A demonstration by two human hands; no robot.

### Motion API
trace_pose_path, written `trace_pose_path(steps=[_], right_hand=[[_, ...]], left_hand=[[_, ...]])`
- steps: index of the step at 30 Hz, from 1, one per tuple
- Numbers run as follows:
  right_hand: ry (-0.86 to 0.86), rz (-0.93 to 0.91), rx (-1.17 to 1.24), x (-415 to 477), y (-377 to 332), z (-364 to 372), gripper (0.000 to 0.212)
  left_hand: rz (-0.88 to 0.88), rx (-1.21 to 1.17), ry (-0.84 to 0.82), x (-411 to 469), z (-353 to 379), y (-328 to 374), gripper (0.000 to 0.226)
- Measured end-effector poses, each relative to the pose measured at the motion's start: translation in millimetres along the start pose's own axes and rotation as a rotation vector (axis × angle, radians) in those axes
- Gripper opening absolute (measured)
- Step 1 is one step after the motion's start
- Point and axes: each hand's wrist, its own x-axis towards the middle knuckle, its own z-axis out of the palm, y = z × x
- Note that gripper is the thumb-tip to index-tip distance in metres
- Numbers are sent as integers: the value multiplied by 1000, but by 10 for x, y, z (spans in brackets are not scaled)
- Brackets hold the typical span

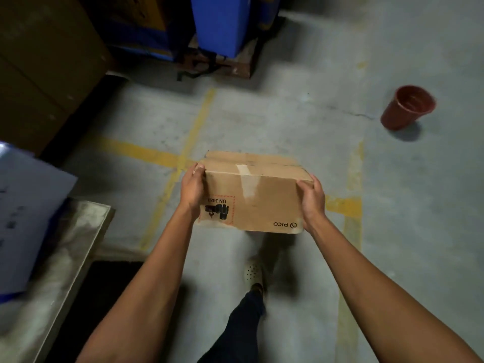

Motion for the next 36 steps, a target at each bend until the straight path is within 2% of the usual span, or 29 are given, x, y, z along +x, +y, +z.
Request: trace_pose_path(steps=[3,8,10,12,15,21,26,30,32,36], right_hand=[[-30,-94,10,-680,-70,13,54],[-97,-253,12,-1903,-14,44,22],[-130,-299,3,-2371,80,112,18],[-181,-302,-8,-2803,180,211,18],[-273,-286,-59,-3361,341,447,21],[-456,-326,-202,-4374,645,1195,24],[-642,-333,-249,-5137,890,1985,33],[-847,-372,-340,-5703,1162,2616,20],[-951,-390,-433,-5912,1357,2874,29],[-1083,-373,-598,-6131,1789,3249,40]], left_hand=[[60,0,83,-764,-470,82,31],[131,-2,195,-2131,-1351,-71,32],[136,-14,235,-2573,-1757,-204,44],[113,-21,311,-2982,-2139,-316,50],[62,-69,493,-3558,-2641,-426,26],[-25,-129,817,-4403,-3688,-777,25],[-12,-146,1040,-5010,-4624,-1076,26],[-11,-249,1141,-5432,-5219,-1498,24],[11,-333,1175,-5572,-5384,-1729,26],[70,-379,1183,-5710,-5522,-2034,49]])
